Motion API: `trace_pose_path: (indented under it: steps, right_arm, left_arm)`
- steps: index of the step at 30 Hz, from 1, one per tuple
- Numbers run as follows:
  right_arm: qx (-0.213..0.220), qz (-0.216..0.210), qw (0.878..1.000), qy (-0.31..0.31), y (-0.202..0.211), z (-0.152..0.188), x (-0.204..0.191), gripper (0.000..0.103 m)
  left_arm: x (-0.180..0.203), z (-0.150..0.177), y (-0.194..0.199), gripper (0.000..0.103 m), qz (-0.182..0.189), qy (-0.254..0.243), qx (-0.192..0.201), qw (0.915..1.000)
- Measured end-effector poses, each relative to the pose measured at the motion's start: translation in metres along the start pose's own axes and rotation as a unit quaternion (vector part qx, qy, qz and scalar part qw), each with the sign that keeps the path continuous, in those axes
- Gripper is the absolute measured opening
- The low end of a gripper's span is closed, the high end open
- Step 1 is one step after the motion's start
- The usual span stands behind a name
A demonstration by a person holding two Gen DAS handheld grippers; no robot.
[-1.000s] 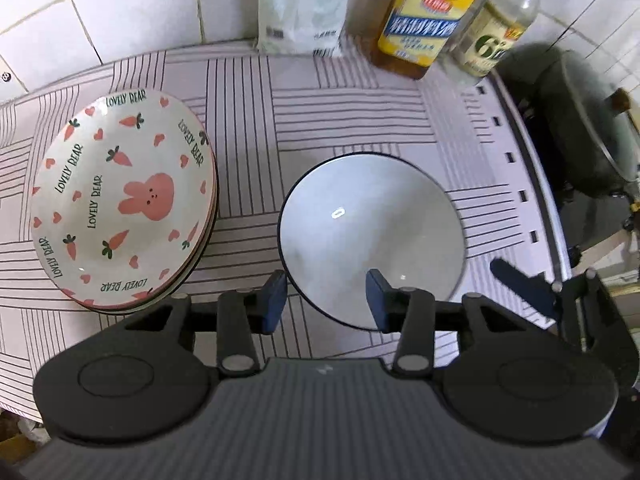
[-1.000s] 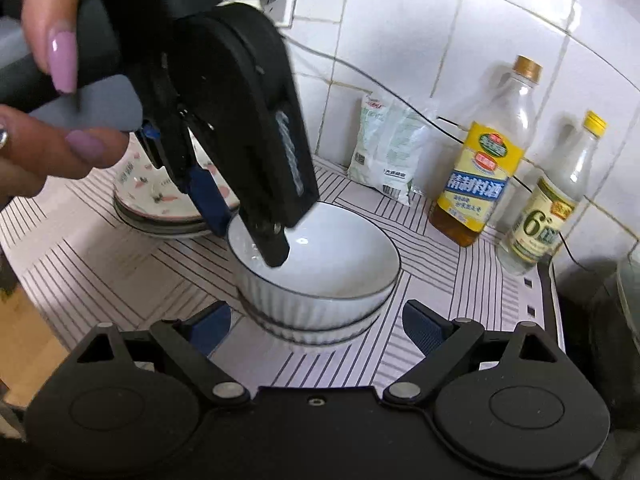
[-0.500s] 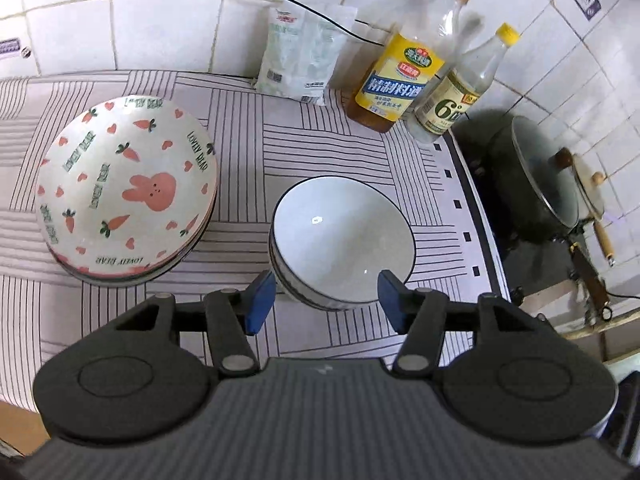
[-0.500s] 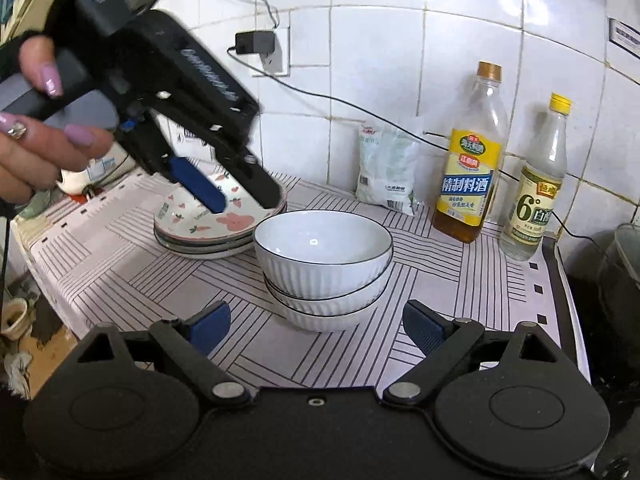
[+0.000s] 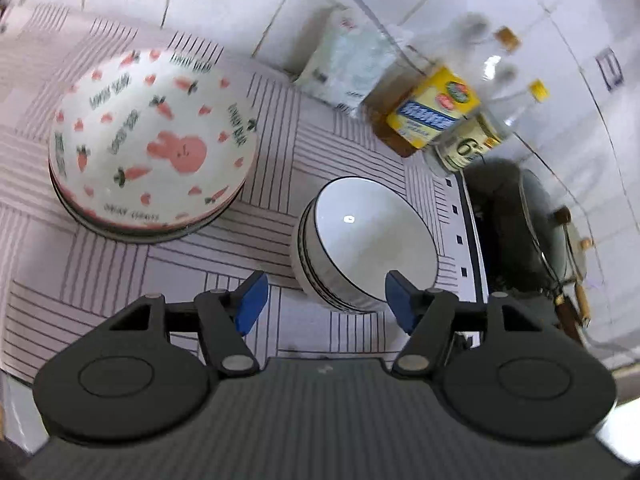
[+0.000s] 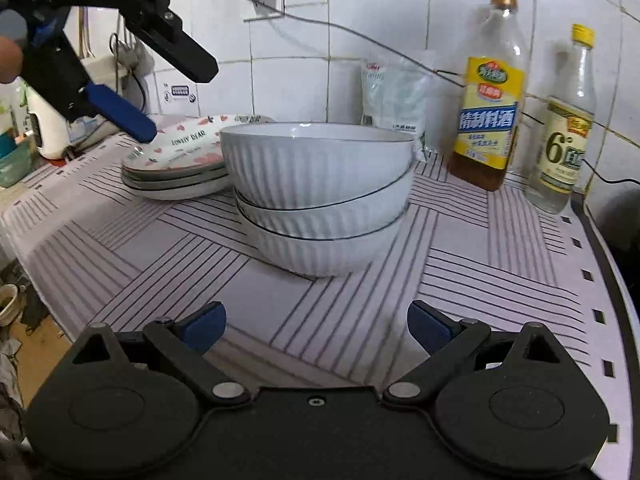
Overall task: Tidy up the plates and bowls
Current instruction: 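Grasp the three-bowl stack rim with the right tool while the left tool grips it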
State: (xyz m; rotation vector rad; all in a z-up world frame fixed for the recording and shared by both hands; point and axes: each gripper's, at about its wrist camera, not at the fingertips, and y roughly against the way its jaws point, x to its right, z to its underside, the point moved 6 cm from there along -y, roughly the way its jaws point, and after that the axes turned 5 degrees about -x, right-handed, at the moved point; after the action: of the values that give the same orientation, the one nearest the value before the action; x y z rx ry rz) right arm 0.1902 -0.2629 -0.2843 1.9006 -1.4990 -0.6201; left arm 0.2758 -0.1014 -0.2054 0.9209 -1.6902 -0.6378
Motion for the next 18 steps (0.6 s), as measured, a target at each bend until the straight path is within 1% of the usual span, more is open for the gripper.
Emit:
trace_pose_path:
  steps: [2,5,6,7,8,9,10,12,13,15,16,18]
  right_arm:
    - [0.010,0.002,1.000,-0.012,-0.011,-0.006,-0.002,0.099]
    - [0.018,0.003,0.999,-0.039,-0.023,-0.013,0.000,0.099]
    - [0.022,0.002,0.999,-0.043,-0.026,-0.016,0.000,0.099]
    - [0.026,0.002,0.999,-0.045,-0.028,-0.018,0.000,0.099]
    - [0.032,0.002,0.998,-0.048,-0.031,-0.021,0.001,0.099]
    - [0.036,0.003,0.998,-0.053,-0.034,-0.024,0.002,0.099]
    - [0.037,0.005,0.998,-0.058,-0.036,-0.026,0.004,0.100]
    - [0.037,-0.006,0.998,-0.059,-0.042,-0.031,0.007,0.102]
    - [0.036,-0.008,0.998,-0.057,-0.044,-0.032,0.008,0.103]
    - [0.033,-0.012,0.998,-0.056,-0.048,-0.033,0.007,0.103]
    - [0.030,-0.015,0.998,-0.058,-0.050,-0.034,0.008,0.103]
    - [0.023,-0.021,0.998,-0.059,-0.053,-0.036,0.009,0.103]
  left_arm:
    - [-0.004,-0.003,-0.010,0.065,0.004,0.013,-0.003,0.9999]
    - [-0.005,-0.007,-0.035,0.066,0.007,0.024,-0.029,0.9992]
    - [-0.006,-0.009,-0.045,0.066,-0.001,0.025,-0.037,0.9990]
    - [-0.003,-0.010,-0.052,0.067,-0.005,0.010,-0.040,0.9991]
    - [0.000,-0.010,-0.060,0.067,-0.011,-0.018,-0.039,0.9990]
    - [0.001,-0.011,-0.065,0.067,-0.024,-0.033,-0.032,0.9987]
    - [0.001,-0.012,-0.069,0.067,-0.029,-0.042,-0.027,0.9983]
    - [0.002,-0.014,-0.079,0.066,-0.017,-0.048,-0.035,0.9981]
    - [0.001,-0.015,-0.084,0.065,-0.016,-0.050,-0.039,0.9979]
    - [0.001,-0.016,-0.091,0.066,-0.032,-0.064,-0.033,0.9969]
    - [0.003,-0.016,-0.093,0.065,-0.033,-0.075,-0.026,0.9963]
    - [0.006,-0.017,-0.095,0.064,-0.033,-0.081,-0.020,0.9960]
